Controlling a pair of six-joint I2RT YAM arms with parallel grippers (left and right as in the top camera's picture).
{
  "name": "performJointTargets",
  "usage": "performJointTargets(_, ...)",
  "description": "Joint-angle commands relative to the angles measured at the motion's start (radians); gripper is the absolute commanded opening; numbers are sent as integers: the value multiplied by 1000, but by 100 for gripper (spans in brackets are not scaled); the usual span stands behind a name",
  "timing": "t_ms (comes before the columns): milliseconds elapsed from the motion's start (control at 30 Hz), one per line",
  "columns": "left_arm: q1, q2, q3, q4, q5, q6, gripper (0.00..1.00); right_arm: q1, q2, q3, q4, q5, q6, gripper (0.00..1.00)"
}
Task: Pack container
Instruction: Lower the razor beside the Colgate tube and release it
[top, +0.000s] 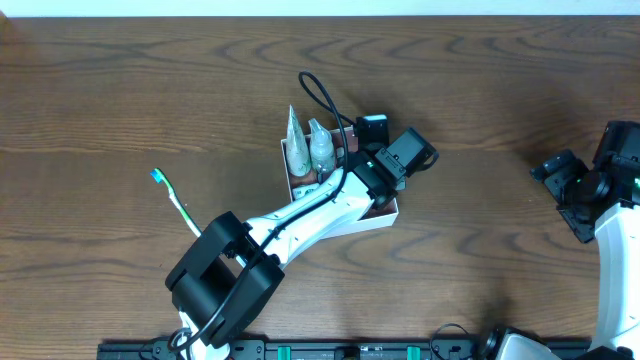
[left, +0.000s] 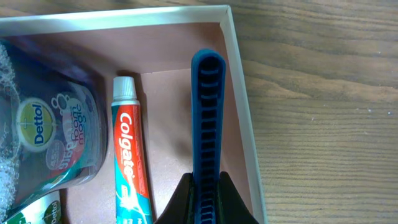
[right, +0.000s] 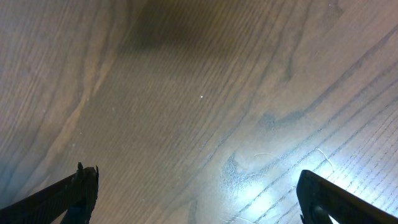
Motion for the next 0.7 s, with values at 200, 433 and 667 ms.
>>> performJointTargets(200, 11, 13, 6, 11, -7, 3, 7, -4, 1, 8, -1, 7, -12, 99)
performJointTargets(433, 11, 13, 6, 14, -7, 3, 13, -4, 1, 8, -1, 7, -12, 99)
performJointTargets(667, 11, 13, 6, 21, -7, 3, 14, -4, 1, 8, -1, 7, -12, 99)
